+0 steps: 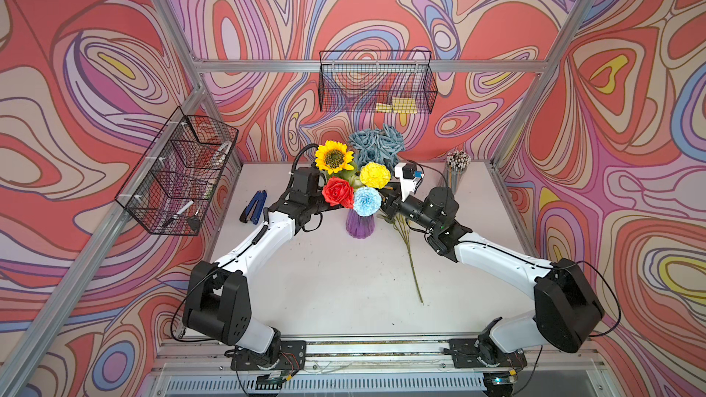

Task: Pick out yellow flowers from the vase
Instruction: Pick up the flower from the vase.

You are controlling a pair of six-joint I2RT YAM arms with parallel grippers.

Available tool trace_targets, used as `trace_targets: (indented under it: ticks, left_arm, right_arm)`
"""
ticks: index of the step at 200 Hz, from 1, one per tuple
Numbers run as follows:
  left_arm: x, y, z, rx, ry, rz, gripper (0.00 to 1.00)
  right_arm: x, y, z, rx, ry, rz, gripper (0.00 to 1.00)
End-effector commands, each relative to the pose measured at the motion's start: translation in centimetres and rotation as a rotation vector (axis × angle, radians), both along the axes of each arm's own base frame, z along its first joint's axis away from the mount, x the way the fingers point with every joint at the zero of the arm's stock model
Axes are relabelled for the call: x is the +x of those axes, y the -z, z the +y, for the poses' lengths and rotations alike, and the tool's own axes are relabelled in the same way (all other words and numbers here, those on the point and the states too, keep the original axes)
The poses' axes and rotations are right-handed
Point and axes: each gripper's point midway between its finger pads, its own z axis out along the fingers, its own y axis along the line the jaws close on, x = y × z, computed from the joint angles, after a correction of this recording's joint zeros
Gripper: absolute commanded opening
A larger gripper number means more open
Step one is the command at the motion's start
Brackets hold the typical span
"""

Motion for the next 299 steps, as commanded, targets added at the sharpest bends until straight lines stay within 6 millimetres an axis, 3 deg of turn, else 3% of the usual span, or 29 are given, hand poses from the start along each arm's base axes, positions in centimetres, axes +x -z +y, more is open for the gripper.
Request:
trace_targets:
  ticks: [1,27,75,121,179,222,280,299]
  left_arm:
    - [-0.3,1.0,0.5,0.02,-0.003,0.028,0.72]
    - [-0.3,1.0,0.6,0.023,-0.004,0.026,0.72]
    - [-0.3,1.0,0.7,0.027,-0.006,0.025,0.72]
    - [-0.3,0.8,0.8,0.035,-0.007,0.018,0.72]
    - [-0.4,0.5,1.0,0.047,-0.011,0.01,0.72]
    - [-0.4,0.7,1.1,0.053,-0.014,0.013,0.72]
    - [-0.3,0.7,1.1,0.059,-0.011,0.008,0.72]
    - [-0.4,0.5,1.1,0.059,-0.006,0.004,0.72]
  right_arm:
    - [0.3,-0.3,-0.1,-0.023,0.028,-0.009,0.14]
    - [0.3,-0.7,-0.1,-0.025,0.028,-0.02,0.0]
    - [-0.2,-2.5,-0.2,-0.023,0.024,-0.059,0.0]
    - [-1.3,-5.6,-1.5,-0.035,0.055,-0.108,0.0]
    - [-1.2,-8.7,-3.3,-0.143,0.155,-0.126,0.0]
    - [-0.9,-12.0,-5.5,-0.215,0.265,-0.094,0.0]
    - [-3.1,-17.4,-9.5,-0.178,0.384,-0.082,0.0]
    - [-2.8,-17.4,-11.6,-0.22,0.489,0.005,0.0]
